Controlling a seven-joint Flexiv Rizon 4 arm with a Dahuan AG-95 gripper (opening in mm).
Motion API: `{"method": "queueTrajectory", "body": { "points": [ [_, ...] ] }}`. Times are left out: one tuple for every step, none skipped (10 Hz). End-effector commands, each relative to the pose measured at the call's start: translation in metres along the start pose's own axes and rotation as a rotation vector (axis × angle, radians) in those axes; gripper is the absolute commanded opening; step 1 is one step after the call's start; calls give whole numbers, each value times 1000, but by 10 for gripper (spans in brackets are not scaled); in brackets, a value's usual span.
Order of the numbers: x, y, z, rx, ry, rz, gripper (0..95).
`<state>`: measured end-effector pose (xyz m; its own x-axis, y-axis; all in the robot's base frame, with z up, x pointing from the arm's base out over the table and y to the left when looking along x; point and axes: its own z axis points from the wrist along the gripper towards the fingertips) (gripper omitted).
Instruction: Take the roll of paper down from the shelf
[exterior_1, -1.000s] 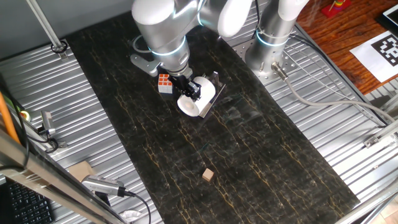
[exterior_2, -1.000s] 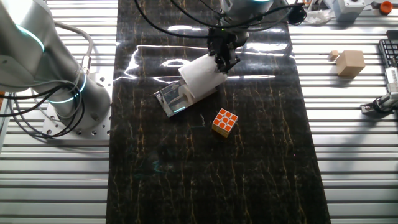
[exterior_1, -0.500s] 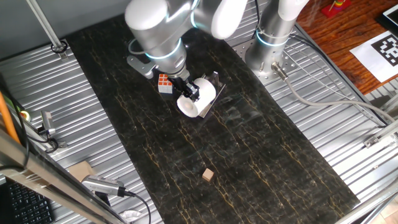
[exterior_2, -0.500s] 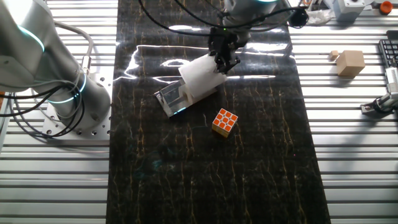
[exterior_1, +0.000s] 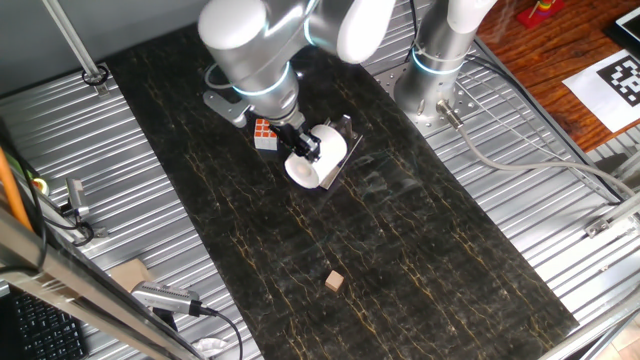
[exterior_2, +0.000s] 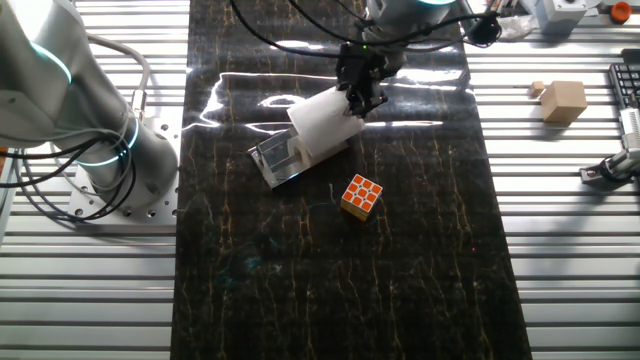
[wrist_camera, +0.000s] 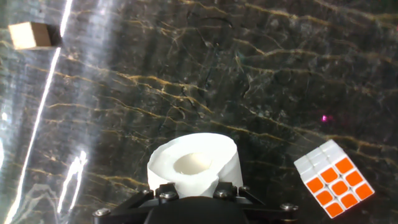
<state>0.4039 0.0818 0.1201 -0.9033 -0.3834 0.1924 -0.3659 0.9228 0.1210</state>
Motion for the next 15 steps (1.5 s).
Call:
{"method": "queueTrajectory", "body": {
  "points": [
    [-7, -1, -2, 11, 7, -12, 0],
    [-11, -1, -3, 13, 5, -14, 0],
    [-30, -1, -8, 18, -4, -20, 0],
    [-37, 0, -9, 19, -9, -20, 0],
    [-48, 1, -12, 23, -18, -21, 0],
    [-58, 3, -16, 25, -21, -18, 0],
    [-58, 3, -16, 25, -21, -18, 0],
    [-72, 10, -24, 22, -27, 14, 0],
    [-81, 15, -30, 21, -28, 43, 0],
    [-87, 19, -34, 17, -30, 60, 0],
    [-92, 23, -38, 15, -32, 74, 0],
    [-95, 26, -40, 15, -32, 80, 0],
    [-98, 28, -42, 16, -33, 79, 0],
    [-98, 28, -42, 17, -35, 75, 190],
    [-98, 28, -42, 19, -35, 56, 380]
  ]
}}
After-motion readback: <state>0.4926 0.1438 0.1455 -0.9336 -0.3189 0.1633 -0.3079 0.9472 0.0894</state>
